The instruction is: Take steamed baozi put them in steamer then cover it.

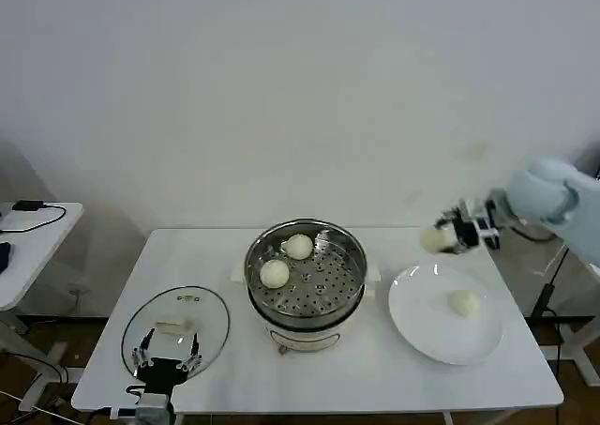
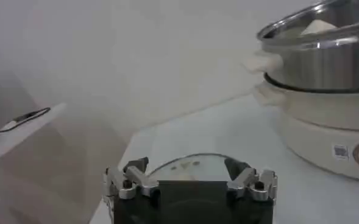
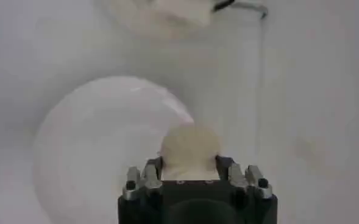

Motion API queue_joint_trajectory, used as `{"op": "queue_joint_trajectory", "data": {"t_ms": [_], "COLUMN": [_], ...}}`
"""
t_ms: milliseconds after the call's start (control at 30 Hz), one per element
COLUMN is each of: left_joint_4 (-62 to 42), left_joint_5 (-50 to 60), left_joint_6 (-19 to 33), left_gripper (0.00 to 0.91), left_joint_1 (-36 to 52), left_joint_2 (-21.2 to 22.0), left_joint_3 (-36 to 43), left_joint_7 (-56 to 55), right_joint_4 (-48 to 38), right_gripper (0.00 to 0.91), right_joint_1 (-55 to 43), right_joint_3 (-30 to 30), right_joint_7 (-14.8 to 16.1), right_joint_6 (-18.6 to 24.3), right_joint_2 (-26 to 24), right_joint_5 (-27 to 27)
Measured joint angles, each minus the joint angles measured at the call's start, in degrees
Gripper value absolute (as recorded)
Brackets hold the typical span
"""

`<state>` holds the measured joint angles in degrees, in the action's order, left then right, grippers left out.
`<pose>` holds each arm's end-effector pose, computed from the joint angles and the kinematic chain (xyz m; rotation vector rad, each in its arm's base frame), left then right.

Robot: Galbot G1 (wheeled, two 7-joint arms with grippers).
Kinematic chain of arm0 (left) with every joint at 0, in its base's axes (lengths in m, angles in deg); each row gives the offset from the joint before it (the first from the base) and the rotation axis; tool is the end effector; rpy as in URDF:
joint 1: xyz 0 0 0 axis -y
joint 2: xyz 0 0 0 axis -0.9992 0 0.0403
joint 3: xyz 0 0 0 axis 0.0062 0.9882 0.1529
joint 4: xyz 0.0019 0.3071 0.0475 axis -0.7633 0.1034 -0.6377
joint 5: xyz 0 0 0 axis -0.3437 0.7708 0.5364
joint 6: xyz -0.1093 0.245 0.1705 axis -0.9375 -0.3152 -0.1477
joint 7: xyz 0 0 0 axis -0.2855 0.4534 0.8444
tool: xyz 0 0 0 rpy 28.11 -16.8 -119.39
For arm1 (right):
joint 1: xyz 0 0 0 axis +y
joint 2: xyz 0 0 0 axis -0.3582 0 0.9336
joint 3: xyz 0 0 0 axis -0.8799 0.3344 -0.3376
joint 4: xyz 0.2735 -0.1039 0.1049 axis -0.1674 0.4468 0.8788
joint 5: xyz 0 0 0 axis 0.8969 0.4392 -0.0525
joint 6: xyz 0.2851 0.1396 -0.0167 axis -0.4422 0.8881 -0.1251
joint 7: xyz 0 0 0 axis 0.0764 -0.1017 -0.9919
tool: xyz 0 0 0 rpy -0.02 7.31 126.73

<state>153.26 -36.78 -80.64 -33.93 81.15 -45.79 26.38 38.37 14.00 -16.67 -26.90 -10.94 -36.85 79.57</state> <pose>0.1352 0.0375 -0.2783 0.1421 -2.7561 -0.4978 0.4368 -0.0877 -0.0110 1.2507 -1.5696 1.7078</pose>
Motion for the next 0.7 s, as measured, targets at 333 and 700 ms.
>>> {"op": "queue_joint_trajectory", "data": {"t_ms": [333,700], "left_joint_4": [1.74,2.27], "left_joint_5": [0.01,0.00], "left_joint_6": [-0.83,-0.96], "left_gripper": [0.907,0.907], "left_joint_1": [-0.08,-0.65], "left_joint_2": [0.27,1.06], "left_joint_3": [-0.87,-1.82], "left_joint_7": [0.07,0.07], "right_joint_4": [0.68,-0.28], "right_gripper": [0.595,0.595], "right_joint_1": [-3.96,-2.29], "right_joint_3": [4.78,8.47], "right_joint_7": [-1.02,-2.14], "right_joint_6": [2.27,10.55], "right_joint_2": [12.34,21.97], "right_joint_5": [4.20,4.68]}}
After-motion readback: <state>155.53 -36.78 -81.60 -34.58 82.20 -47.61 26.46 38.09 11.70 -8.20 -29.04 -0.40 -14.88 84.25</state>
